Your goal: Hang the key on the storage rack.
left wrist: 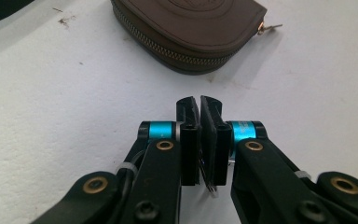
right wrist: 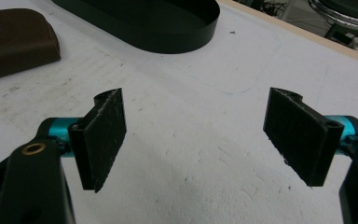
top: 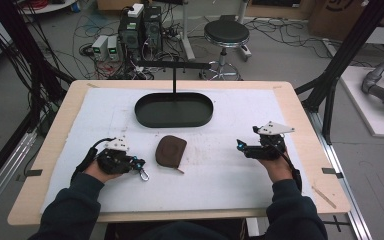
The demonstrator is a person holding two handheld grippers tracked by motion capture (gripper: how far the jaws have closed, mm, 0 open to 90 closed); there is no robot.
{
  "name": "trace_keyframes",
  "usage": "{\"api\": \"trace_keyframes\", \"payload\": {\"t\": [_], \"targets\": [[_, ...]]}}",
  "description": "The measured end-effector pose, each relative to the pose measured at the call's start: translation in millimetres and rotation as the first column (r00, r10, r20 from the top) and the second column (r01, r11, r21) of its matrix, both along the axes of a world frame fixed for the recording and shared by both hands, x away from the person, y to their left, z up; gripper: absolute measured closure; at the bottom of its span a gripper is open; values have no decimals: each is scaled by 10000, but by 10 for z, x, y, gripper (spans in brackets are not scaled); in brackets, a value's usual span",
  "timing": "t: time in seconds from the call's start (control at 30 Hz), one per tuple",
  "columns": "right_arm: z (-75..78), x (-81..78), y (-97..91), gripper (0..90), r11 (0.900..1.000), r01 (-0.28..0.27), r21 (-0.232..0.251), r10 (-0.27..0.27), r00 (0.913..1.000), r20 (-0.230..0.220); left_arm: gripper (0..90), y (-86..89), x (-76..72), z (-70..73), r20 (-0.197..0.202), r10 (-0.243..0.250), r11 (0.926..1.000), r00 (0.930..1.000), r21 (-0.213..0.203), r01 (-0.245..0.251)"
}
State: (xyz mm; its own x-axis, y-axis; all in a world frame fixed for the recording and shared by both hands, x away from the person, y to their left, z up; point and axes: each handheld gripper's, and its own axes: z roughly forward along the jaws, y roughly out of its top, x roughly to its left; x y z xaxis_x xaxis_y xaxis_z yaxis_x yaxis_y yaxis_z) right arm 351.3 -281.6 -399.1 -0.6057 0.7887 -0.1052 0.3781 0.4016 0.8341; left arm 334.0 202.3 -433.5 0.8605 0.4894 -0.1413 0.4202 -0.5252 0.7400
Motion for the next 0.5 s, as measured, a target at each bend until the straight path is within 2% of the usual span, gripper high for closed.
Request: {"api": "trace_keyframes", "payload": {"t": [0.07,0.17,0.23,0.4,0.5], "targets": [[0,0,-1,214,10000,17,8,-17,10000,37,742,37,12,-12,-325,46,9995,9995,-299,-55],[0,0,-4,214,10000,50,45,-50,10000,3,686,101,2,-23,-615,-110,9980,9980,-626,71],[0,-1,-6,214,10000,46,51,-46,10000,-19,684,142,-2,-22,-690,-222,9974,9974,-703,174],[0,1,-5,214,10000,55,36,-55,10000,-5,693,222,-8,-42,-1036,-391,9980,9938,-530,338],[0,0,-4,214,10000,49,47,-49,10000,-15,712,228,-15,-73,-1271,-475,9987,9908,-243,448]]}}
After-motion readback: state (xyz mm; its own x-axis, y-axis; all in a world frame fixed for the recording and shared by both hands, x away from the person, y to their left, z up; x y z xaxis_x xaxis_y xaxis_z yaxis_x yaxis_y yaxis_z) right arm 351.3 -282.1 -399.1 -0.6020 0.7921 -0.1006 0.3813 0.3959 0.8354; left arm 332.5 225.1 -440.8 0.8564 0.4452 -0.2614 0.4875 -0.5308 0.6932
